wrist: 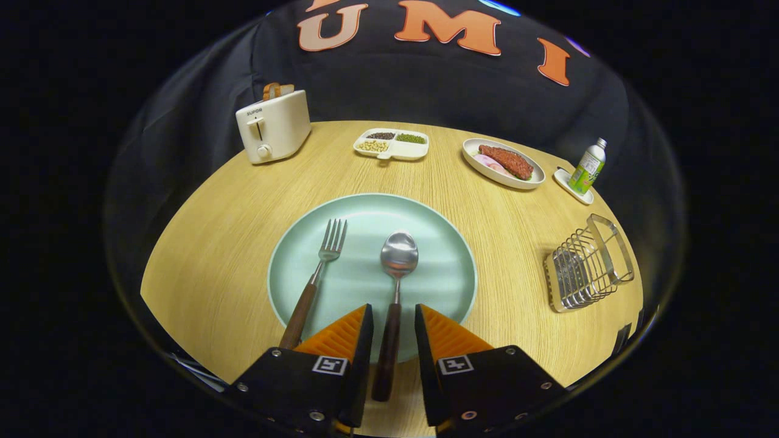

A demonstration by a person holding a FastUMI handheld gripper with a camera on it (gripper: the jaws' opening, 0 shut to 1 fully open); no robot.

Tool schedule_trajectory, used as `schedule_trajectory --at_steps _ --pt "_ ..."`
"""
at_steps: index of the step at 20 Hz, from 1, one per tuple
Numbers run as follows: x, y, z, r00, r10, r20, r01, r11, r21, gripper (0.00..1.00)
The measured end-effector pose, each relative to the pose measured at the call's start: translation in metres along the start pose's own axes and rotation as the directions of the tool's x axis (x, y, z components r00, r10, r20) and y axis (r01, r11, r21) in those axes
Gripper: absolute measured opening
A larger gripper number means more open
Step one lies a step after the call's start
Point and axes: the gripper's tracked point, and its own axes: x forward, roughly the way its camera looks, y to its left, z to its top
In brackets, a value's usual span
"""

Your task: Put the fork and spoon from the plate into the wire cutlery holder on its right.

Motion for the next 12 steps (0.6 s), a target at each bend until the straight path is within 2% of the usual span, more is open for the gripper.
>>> schedule_trajectory --at_steps 3,4,6,12 --pt "0.004 0.000 -0.003 1.000 -0.004 -0.011 0.004 1.000 -0.009 0.26" --pt "0.004 -0.003 -0.001 1.000 -0.014 0.000 0.014 1.000 -0.020 0.17" --pt "0.004 -0.003 0.000 1.000 -0.003 -0.006 0.003 1.000 -0.022 0.08" --pt "-0.013 -0.011 0.015 0.999 0.031 -0.010 -0.031 1.000 0.003 0.03"
